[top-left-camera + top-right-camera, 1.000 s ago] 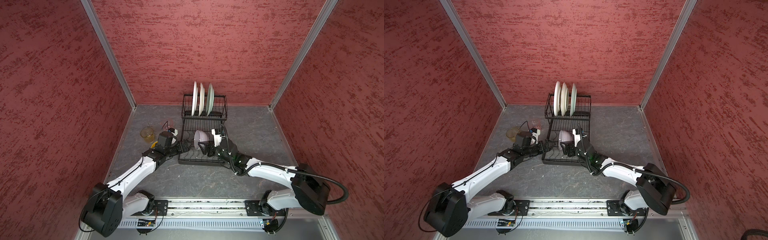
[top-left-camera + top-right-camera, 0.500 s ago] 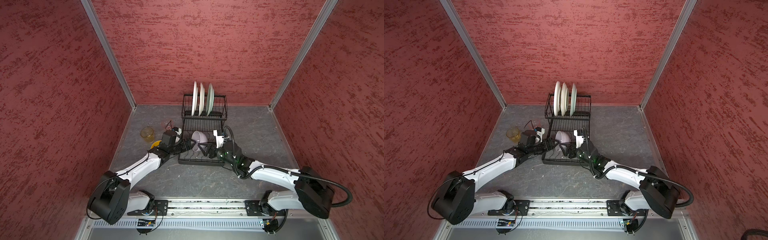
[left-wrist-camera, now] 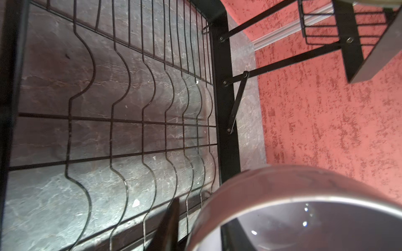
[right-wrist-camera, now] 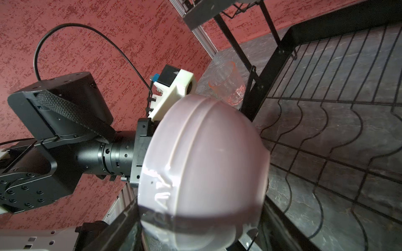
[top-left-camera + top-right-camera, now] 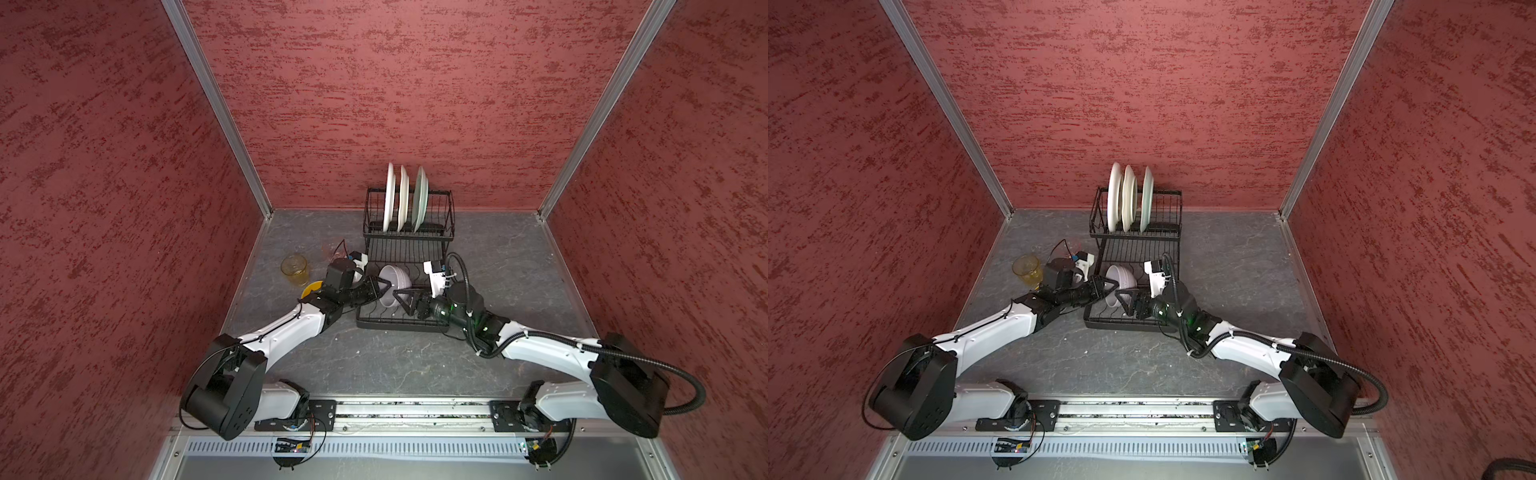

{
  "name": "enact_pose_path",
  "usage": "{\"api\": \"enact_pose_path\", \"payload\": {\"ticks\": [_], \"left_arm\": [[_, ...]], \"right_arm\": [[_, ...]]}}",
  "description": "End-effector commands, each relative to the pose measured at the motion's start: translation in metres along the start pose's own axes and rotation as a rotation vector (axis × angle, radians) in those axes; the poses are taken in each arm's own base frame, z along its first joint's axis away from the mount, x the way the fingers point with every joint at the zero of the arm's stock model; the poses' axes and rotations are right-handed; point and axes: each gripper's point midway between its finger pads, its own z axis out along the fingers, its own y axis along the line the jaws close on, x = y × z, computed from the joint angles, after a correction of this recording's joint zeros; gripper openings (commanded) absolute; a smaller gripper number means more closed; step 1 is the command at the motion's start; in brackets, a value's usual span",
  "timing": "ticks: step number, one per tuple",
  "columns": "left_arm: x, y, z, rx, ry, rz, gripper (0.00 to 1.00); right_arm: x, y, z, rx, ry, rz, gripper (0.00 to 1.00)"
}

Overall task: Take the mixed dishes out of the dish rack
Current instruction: 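Lift the lilac bowl toward the left gripper while the left gripper approaches, then close the left gripper on the lilac bowl rim while the right gripper releases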

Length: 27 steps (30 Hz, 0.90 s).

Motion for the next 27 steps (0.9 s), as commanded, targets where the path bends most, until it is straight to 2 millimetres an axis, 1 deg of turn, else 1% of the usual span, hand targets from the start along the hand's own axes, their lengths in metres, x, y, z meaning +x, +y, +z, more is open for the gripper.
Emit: {"api": "enact_pose_path", "payload": {"ticks": [1,2,3,10,12,15,19,21,24,27], "left_arm": [[-0.005,-0.01,0.002,0.031,-0.007,0.021,0.21],[-0.004,-0.01,0.002,0.031,-0.005,0.021,0.14],[-0.004,-0.01,0.002,0.029,-0.004,0.019,0.09],[-0.001,-0.007,0.003,0.016,0.011,0.02,0.06],[0.001,-0.005,0.003,0.008,0.017,0.018,0.0],[0.003,-0.001,0.004,-0.003,0.025,0.012,0.0],[0.003,-0.002,0.001,-0.01,0.025,0.013,0.0],[0.002,-0.002,-0.002,-0.022,0.022,0.02,0.0],[-0.001,-0.001,-0.008,-0.044,0.007,0.035,0.0],[-0.007,0.0,-0.016,-0.066,-0.008,0.049,0.0]], "right_arm": [[-0.029,0.029,-0.002,-0.094,-0.089,-0.018,0.63],[-0.028,0.029,-0.001,-0.094,-0.088,-0.019,0.64],[-0.028,0.028,-0.001,-0.09,-0.088,-0.018,0.65],[-0.029,0.028,-0.001,-0.079,-0.083,-0.031,0.66],[-0.03,0.027,-0.002,-0.074,-0.083,-0.033,0.67],[-0.03,0.026,-0.002,-0.067,-0.083,-0.037,0.74],[-0.03,0.021,-0.005,-0.036,-0.09,-0.041,0.9],[-0.031,0.019,-0.006,-0.019,-0.095,-0.049,0.95],[-0.032,0.011,-0.009,0.024,-0.1,-0.063,0.99],[-0.033,0.005,-0.012,0.061,-0.108,-0.074,0.99]]}}
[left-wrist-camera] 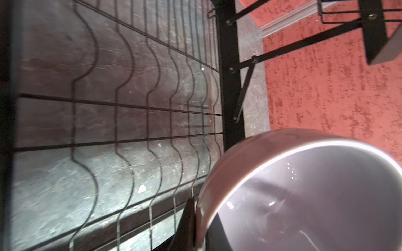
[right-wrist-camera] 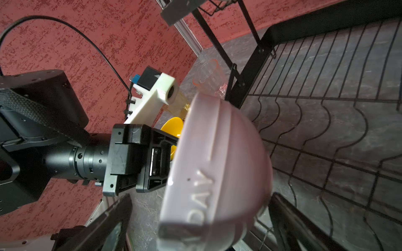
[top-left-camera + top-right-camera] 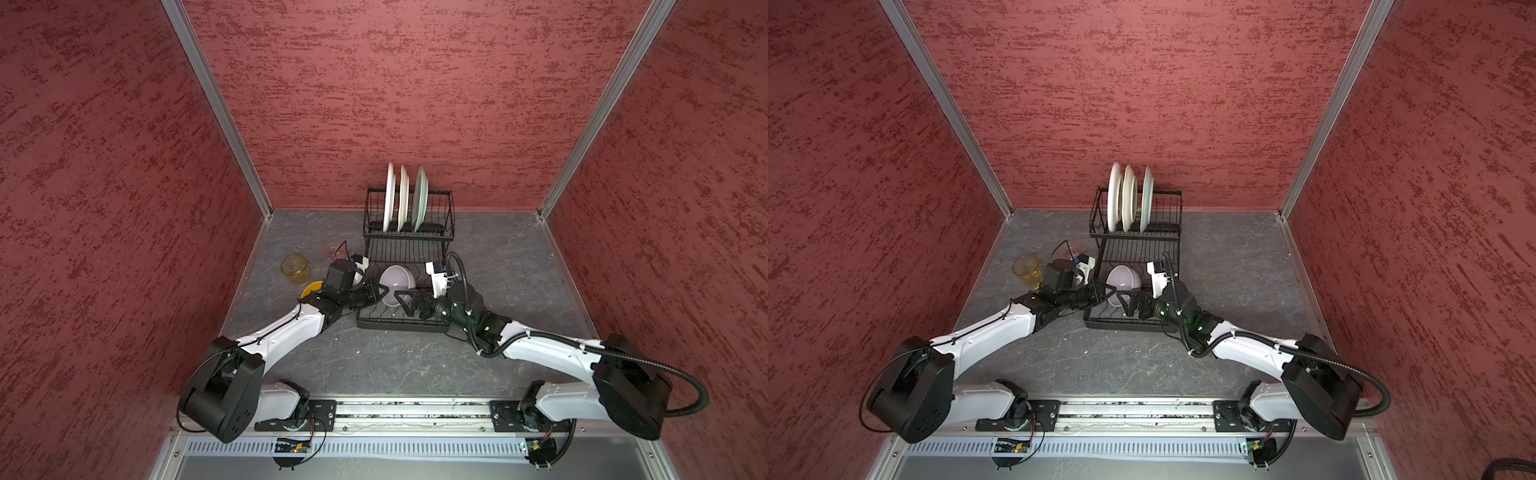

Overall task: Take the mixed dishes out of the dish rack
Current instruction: 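Close the left gripper on the lilac bowl rim while the right gripper releases, then lower the lilac bowl onto the yellow bowl and open the left gripper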

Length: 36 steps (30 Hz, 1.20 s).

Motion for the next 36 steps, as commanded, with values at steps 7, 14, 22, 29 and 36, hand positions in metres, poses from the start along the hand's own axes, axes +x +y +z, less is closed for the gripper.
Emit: {"api": "enact_pose_path", "payload": {"ticks": [7,14,22,29,36], "left_arm": [[-0.039,0.022,-0.059,-0.165,-0.156,0.01,0.0],[-0.05,0.077,-0.137,-0.451,-0.334,-0.069,0.0],[-0.046,0.124,-0.176,-0.648,-0.365,-0.173,0.0],[-0.05,0.144,-0.179,-0.713,-0.362,-0.204,0.0],[-0.048,0.163,-0.176,-0.787,-0.331,-0.207,0.0]], "right_arm": [[-0.039,0.005,-0.023,0.069,-0.146,-0.071,0.99],[-0.047,-0.007,-0.033,0.16,-0.161,-0.149,0.99],[-0.05,-0.006,-0.033,0.172,-0.151,-0.213,0.99],[-0.052,-0.007,-0.036,0.173,-0.146,-0.243,0.99],[-0.05,-0.013,-0.038,0.19,-0.139,-0.246,0.99]]}}
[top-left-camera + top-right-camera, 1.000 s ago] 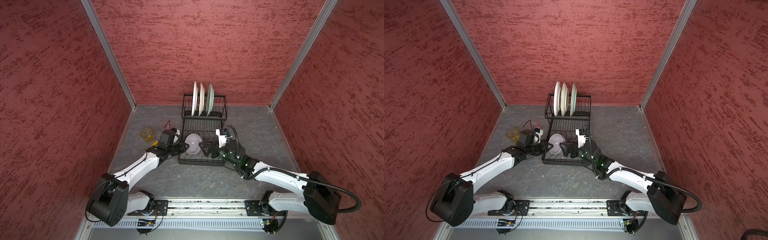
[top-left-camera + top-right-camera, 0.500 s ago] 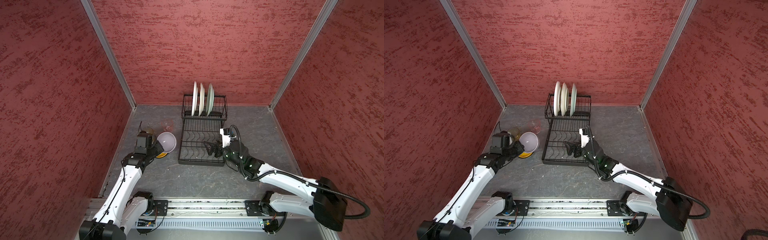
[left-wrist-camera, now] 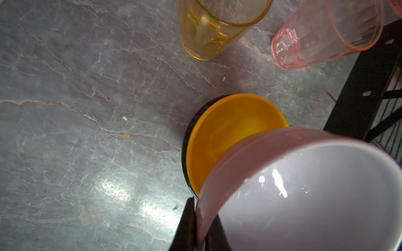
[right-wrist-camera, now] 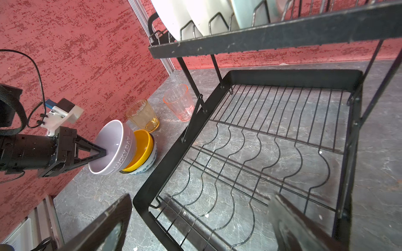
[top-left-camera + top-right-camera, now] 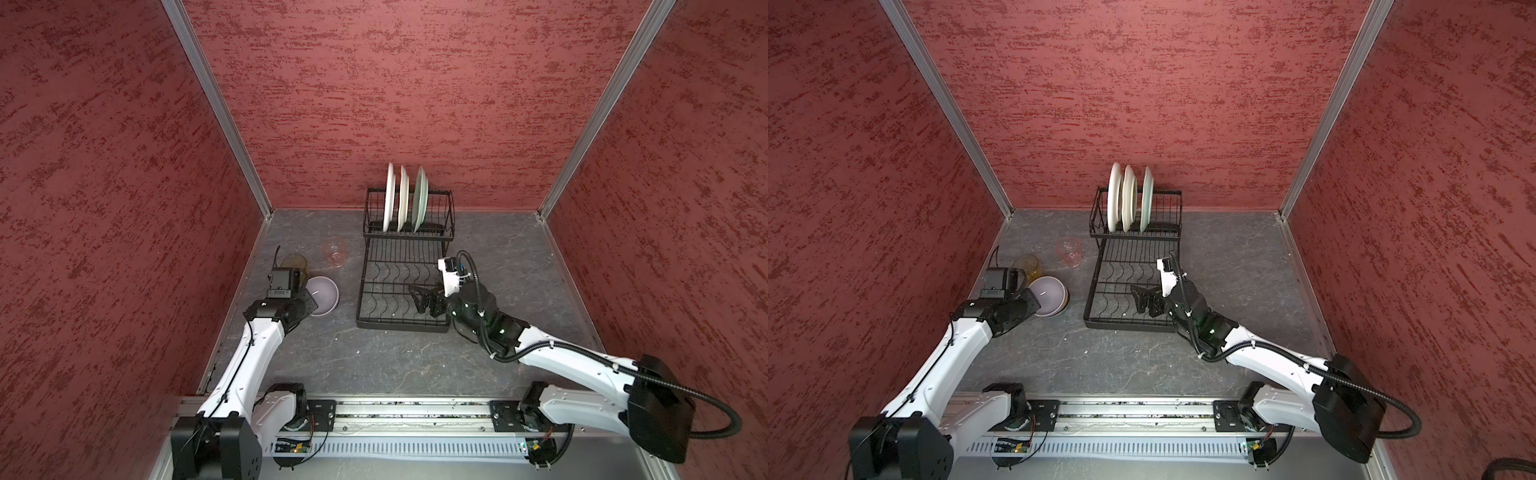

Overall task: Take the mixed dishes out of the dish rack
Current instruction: 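Lower the lilac bowl onto the yellow bowl and open the left gripper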

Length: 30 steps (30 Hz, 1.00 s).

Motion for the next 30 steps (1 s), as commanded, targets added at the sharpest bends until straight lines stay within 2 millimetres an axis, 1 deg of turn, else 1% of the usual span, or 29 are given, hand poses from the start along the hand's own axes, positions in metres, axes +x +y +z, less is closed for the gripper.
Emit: {"api": "enact_pose_path", "payload": {"ticks": [1,11,16,17,18,20,22,25,26,30], "left_arm": [[-0.021,-0.007,-0.004,0.019,-0.076,0.005,0.0],[-0.02,-0.008,0.02,0.002,-0.045,-0.006,0.0],[-0.021,-0.013,0.023,0.016,-0.027,0.008,0.0],[-0.022,-0.014,0.022,0.017,-0.028,0.013,0.1],[-0.023,-0.014,0.021,0.017,-0.033,0.014,0.28],[-0.024,-0.014,0.021,0.018,-0.036,0.014,0.38],[-0.025,-0.015,0.02,0.021,-0.038,0.015,0.58],[-0.026,-0.019,0.018,0.039,-0.03,0.024,0.65],[-0.026,-0.022,0.016,0.048,-0.028,0.034,0.69],[-0.029,-0.031,0.0,0.096,-0.045,0.047,0.82]], "right_arm": [[-0.02,0.001,-0.006,0.007,-0.053,-0.013,0.99],[-0.018,-0.002,-0.008,0.011,-0.044,-0.001,0.99],[-0.016,-0.004,-0.007,0.019,-0.036,0.008,0.99],[-0.016,-0.004,-0.007,0.02,-0.035,0.009,0.99],[-0.016,-0.005,-0.006,0.023,-0.033,0.008,0.99],[-0.016,-0.005,-0.006,0.025,-0.031,0.007,0.99],[-0.016,-0.005,-0.006,0.027,-0.029,0.008,0.99],[-0.016,-0.006,-0.006,0.033,-0.025,0.005,0.99],[-0.017,-0.006,-0.006,0.036,-0.026,0.007,0.99],[-0.019,-0.007,-0.007,0.043,-0.025,0.011,0.99]]}}
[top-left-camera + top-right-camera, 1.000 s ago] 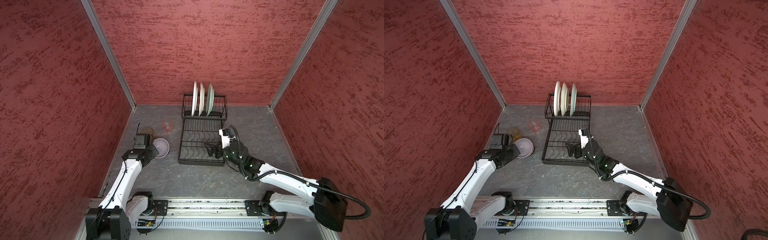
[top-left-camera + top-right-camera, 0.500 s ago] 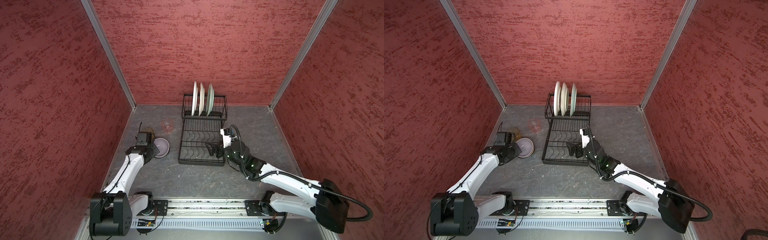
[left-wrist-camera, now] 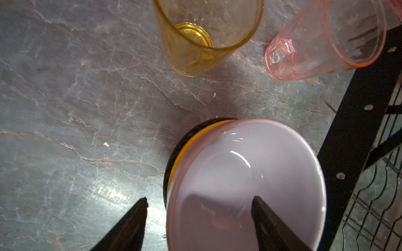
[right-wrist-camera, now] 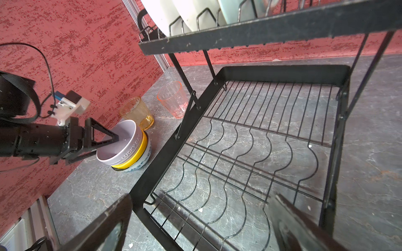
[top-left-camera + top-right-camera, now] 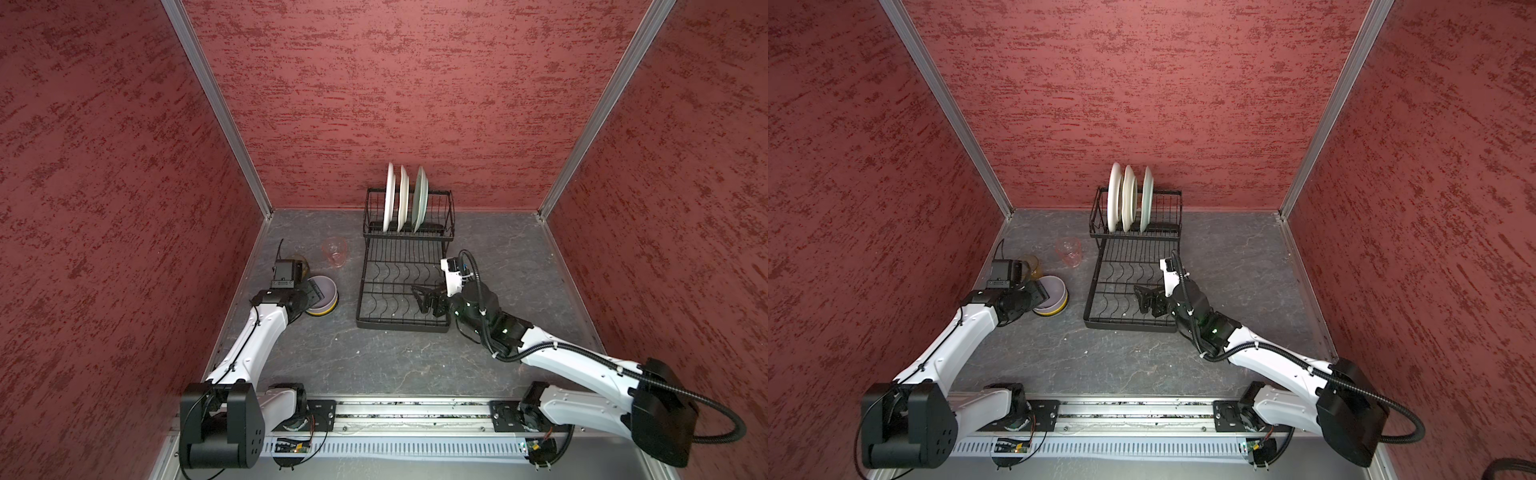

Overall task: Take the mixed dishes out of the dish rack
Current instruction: 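Lower the lilac bowl onto the yellow bowl and open the left gripper, then reach the left gripper to the watermelon plate in the rack and grip its rim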

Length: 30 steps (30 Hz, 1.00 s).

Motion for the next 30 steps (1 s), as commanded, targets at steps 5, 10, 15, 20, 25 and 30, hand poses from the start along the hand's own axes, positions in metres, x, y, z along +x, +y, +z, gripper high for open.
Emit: {"api": "enact_pose_path", "payload": {"ticks": [5,10,15,20,25,30], "left_arm": [[-0.014,-0.038,-0.049,0.177,-0.106,0.054,1.0],[-0.016,-0.078,-0.082,0.308,-0.178,0.106,1.0],[-0.019,-0.133,-0.116,0.42,-0.235,0.207,0.99],[-0.032,-0.184,-0.142,0.51,-0.309,0.288,1.0],[-0.051,-0.22,-0.149,0.58,-0.373,0.296,0.96],[-0.059,-0.252,-0.146,0.65,-0.38,0.317,0.9]], "right_arm": [[-0.027,0.003,-0.004,0.023,-0.045,0.01,0.99],[-0.032,0.002,-0.008,0.037,-0.046,0.01,0.99],[-0.033,-0.003,-0.015,0.058,-0.051,0.019,0.99],[-0.028,-0.01,-0.024,0.074,-0.05,0.038,0.99],[-0.025,-0.016,-0.032,0.095,-0.049,0.049,0.99],[-0.022,-0.022,-0.042,0.11,-0.056,0.063,0.99]]}}
